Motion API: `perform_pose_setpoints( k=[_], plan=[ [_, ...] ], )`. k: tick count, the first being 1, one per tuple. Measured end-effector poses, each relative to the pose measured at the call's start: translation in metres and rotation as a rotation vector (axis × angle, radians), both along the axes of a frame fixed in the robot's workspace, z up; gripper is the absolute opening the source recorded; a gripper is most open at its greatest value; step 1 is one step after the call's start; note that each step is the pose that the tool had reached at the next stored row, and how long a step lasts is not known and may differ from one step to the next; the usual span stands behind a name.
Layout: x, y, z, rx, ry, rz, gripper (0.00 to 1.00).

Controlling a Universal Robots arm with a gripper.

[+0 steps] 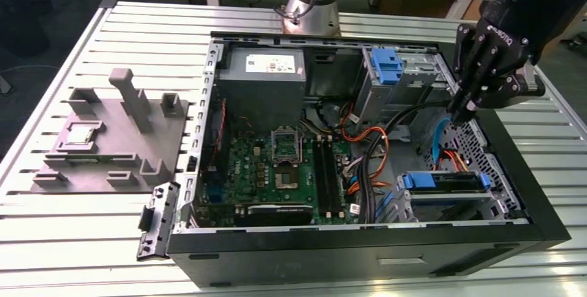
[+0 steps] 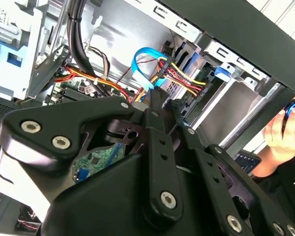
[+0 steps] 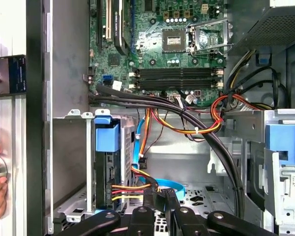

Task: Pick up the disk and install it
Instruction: 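Insert the second disk wire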

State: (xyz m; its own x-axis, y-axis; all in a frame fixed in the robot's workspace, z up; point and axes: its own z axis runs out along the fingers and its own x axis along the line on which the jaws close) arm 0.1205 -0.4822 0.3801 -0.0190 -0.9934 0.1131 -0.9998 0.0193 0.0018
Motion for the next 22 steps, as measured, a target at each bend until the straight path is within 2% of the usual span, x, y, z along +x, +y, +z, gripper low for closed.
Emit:
perform_pose_setpoints(
  k=[6, 10, 14, 18, 22],
  plan=[
    [0.0001, 0.0015, 0.0025, -0.0002, 0.0008, -0.002, 0.24],
    [0.0004, 0.0019, 0.0038, -0.0004, 0.0040, -0.003, 0.24],
    [0.0015, 0.0042, 0.0039, -0.0122, 0.0050, -0.009, 0.24],
    [0.0021, 0.0086, 0.0026, -0.0139, 0.0072, -0.021, 0.24],
    [0.0025, 0.0102, -0.0021, -0.0175, 0.0075, -0.033, 0.24]
  ],
)
